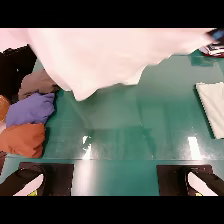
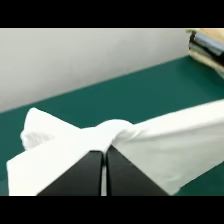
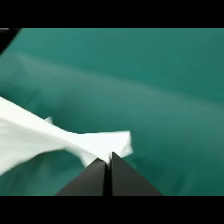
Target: Fold the shirts.
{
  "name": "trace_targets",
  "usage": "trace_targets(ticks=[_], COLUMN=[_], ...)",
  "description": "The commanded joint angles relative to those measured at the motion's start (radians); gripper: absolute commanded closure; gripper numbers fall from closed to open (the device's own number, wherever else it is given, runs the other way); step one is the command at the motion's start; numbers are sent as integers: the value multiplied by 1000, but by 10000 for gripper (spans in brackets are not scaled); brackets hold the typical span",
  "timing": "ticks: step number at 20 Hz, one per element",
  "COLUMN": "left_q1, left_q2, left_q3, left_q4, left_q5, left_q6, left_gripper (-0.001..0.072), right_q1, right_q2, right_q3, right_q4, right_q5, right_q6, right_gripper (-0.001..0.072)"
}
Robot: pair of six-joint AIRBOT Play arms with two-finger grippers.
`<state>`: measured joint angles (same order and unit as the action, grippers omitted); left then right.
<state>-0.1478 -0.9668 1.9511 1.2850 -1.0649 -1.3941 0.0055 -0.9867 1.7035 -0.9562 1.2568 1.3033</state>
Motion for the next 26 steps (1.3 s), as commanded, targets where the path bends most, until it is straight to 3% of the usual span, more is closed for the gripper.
trace_targets(ticks=[1,5,9,12,14,17,21,23,26], left_q1=[1,1,1,1,1,1,1,1,1], left_q2=[53,51,27,-80,-193,-420,-689,-766,-805], left_q3=[147,195,7,-140,-216,-273,-272,-272,-273], left_q4=[10,-83,-88,-92,-92,-118,-256,-257,-252], left_q5=[15,26,32,-2,-13,12,171,235,231], left_q6=[-21,-20,-19,-17,-12,10,149,146,145], left_gripper=[684,685,684,684,684,684,683,683,680], right_q1=[-104,-201,-227,-196,-143,-69,-27,-15,0], right_q2=[92,90,-49,-172,-267,-416,-582,-636,-677], right_q3=[139,263,359,240,140,19,-18,-16,-16], right_q4=[-15,-14,-14,-35,-153,-295,-301,-293,-294], right_q5=[7,66,177,207,216,163,9,-30,-41], right_q6=[1,2,51,78,88,89,95,96,96], right_gripper=[695,695,695,695,695,695,695,695,695])
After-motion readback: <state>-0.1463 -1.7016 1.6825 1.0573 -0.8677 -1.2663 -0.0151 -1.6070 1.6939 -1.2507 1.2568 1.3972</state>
